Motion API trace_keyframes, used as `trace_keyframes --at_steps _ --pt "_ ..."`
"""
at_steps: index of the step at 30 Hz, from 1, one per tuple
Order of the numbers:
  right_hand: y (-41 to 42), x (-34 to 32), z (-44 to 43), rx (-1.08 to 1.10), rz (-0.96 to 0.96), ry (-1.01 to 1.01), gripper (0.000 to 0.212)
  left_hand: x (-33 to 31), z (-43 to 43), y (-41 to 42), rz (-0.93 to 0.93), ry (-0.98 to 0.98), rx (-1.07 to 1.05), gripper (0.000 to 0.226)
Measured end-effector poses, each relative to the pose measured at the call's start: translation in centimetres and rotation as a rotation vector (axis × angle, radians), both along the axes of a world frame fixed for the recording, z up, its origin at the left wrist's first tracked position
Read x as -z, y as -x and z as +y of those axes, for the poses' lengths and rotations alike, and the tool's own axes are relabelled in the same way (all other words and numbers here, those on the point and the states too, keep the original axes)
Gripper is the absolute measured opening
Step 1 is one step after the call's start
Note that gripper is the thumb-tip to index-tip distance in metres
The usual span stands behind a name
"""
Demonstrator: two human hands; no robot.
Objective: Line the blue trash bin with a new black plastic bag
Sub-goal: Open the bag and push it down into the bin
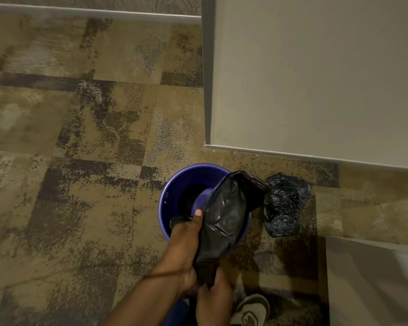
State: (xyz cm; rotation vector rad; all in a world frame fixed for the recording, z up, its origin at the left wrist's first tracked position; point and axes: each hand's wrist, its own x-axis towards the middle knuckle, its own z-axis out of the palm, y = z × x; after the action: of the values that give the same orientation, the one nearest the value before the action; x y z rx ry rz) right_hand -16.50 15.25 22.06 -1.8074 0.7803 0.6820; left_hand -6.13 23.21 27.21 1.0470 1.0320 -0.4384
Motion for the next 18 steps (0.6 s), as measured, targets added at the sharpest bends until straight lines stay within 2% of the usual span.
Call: trace_keyframes --at_steps 1,3,5,6,8,10,11,13,14,15,16,18 --pt "-0.3 -0.1 -0.2 0.018 -0.016 -0.007 0.026 0.0 0.4 -0.3 -0.016 -0.051 -0.003 0.037" --pt "-0.7 -0.5 -1.1 0.169 -0.067 0.079 0.022 -0.1 1.7 -1.4 -0.097 -0.136 -0.035 0.045" --pt "-1.6 -1.2 -2.3 0.235 -0.105 0.144 0.011 0.1 3.5 -2.4 -0.227 -0.148 -0.059 0.058" --pt "-2.3 -1.8 -2.8 0.258 -0.097 0.169 0.015 0.5 4.4 -2.4 -0.273 -0.166 -0.071 0.061" --pt "-4.2 -2.6 -3.8 0.403 -0.073 0.107 0.030 1.9 5.3 -0.9 -0.331 -0.234 -0.042 0.052" --pt "-6.3 -3.0 -4.6 0.538 -0.002 -0.034 0.031 3.5 5.5 3.4 -0.400 -0.364 0.199 0.029" --pt "-7.3 -2.9 -5.1 0.580 0.032 -0.139 0.033 4.1 5.2 5.9 -0.427 -0.383 0.373 0.046" --pt "-9.1 -2.9 -5.8 0.576 0.082 -0.344 0.035 5.5 4.7 10.0 -0.433 -0.319 0.732 0.094" --pt "-9.9 -2.9 -6.0 0.545 0.115 -0.426 0.036 6.0 4.2 11.2 -0.436 -0.366 0.859 0.103" --pt "-10.6 -2.5 -6.1 0.515 0.151 -0.483 0.038 6.4 3.6 11.6 -0.458 -0.454 0.911 0.096" --pt "-11.3 -2.3 -6.3 0.482 0.189 -0.532 0.040 6.9 3.2 11.6 -0.477 -0.565 0.902 0.079" --pt "-12.6 -1.4 -6.5 0.491 0.197 -0.590 0.044 7.2 2.5 10.5 -0.494 -0.731 0.779 0.043"
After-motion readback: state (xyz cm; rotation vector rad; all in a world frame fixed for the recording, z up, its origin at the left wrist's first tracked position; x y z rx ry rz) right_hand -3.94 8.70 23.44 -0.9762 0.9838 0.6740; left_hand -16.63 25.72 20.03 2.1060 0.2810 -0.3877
